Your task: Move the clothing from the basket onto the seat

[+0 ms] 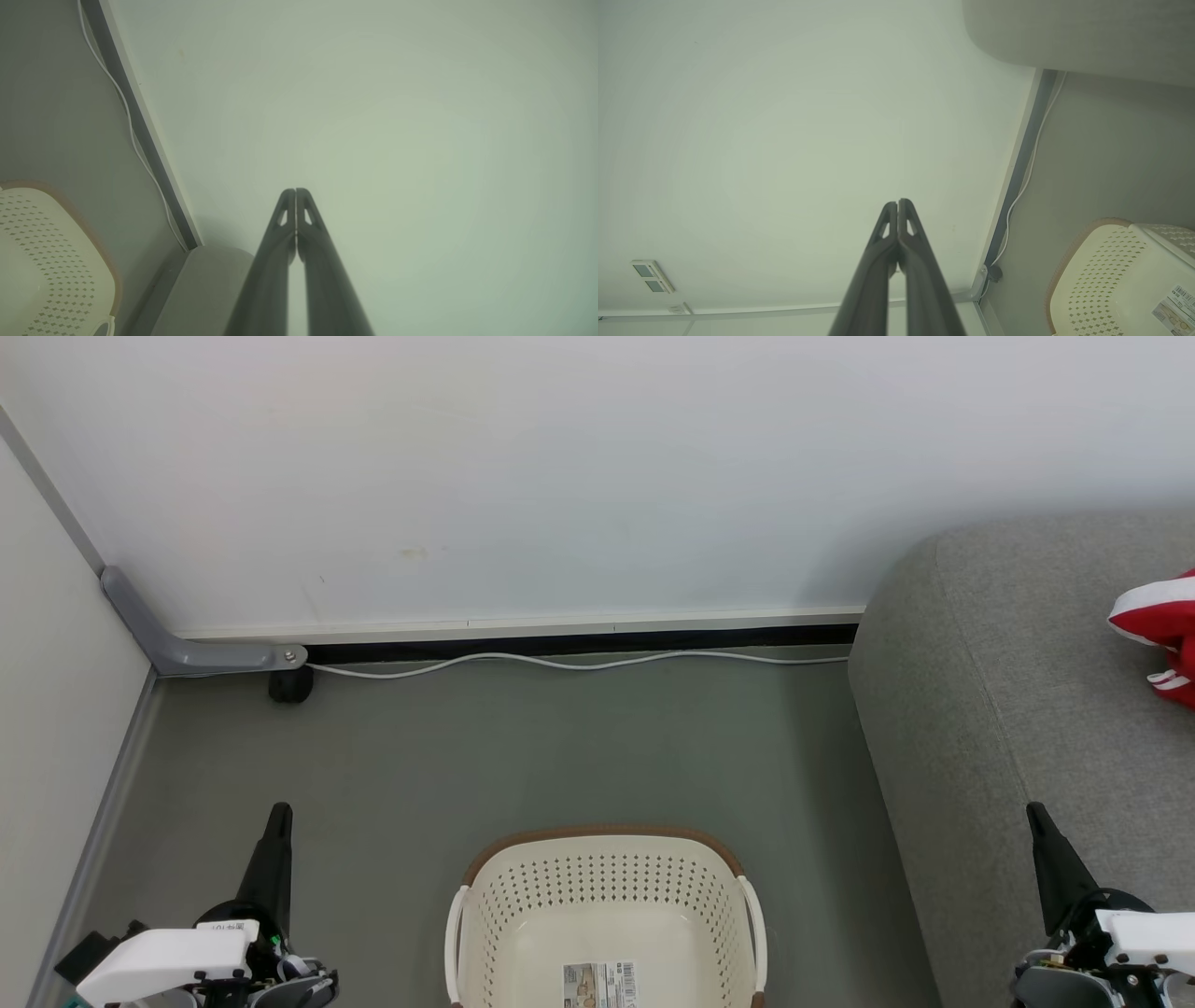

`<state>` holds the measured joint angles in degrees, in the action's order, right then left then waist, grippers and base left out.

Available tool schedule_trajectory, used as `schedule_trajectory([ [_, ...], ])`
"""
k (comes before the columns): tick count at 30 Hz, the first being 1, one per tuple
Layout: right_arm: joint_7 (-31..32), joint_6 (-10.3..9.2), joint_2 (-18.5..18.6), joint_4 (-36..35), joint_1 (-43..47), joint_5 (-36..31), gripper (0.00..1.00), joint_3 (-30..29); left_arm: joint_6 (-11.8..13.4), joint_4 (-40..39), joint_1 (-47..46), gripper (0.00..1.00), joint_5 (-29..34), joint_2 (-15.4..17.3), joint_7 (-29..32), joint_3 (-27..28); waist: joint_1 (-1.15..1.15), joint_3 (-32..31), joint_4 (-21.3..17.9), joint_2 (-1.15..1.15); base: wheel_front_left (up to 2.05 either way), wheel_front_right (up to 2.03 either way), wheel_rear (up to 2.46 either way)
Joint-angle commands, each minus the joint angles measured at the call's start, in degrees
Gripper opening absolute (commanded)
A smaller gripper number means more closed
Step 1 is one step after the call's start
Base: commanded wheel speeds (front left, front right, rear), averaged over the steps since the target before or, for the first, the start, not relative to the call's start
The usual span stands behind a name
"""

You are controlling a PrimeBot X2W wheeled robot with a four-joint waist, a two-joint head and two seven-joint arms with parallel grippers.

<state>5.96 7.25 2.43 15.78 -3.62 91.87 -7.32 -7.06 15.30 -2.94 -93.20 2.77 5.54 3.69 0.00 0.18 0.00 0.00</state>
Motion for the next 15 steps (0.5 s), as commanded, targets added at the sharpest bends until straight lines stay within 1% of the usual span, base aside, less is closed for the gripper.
schedule_trajectory([
  [1, 0.4, 0.24, 0.6, -1.8, -2.6, 0.4, 0.0, 0.9, -0.4, -1.3, -3.2, 0.0, 0.3, 0.7, 0.3, 2.0, 0.0, 0.0, 0.0, 0.0, 0.0, 0.0, 0.0],
  [15, 0.5, 0.24, 0.5, -1.8, -2.6, 0.3, 0.0, 0.9, -0.4, -1.3, -3.2, 0.0, 0.5, 0.6, 0.4, 2.1, 0.0, 0.0, 0.0, 0.0, 0.0, 0.0, 0.0],
])
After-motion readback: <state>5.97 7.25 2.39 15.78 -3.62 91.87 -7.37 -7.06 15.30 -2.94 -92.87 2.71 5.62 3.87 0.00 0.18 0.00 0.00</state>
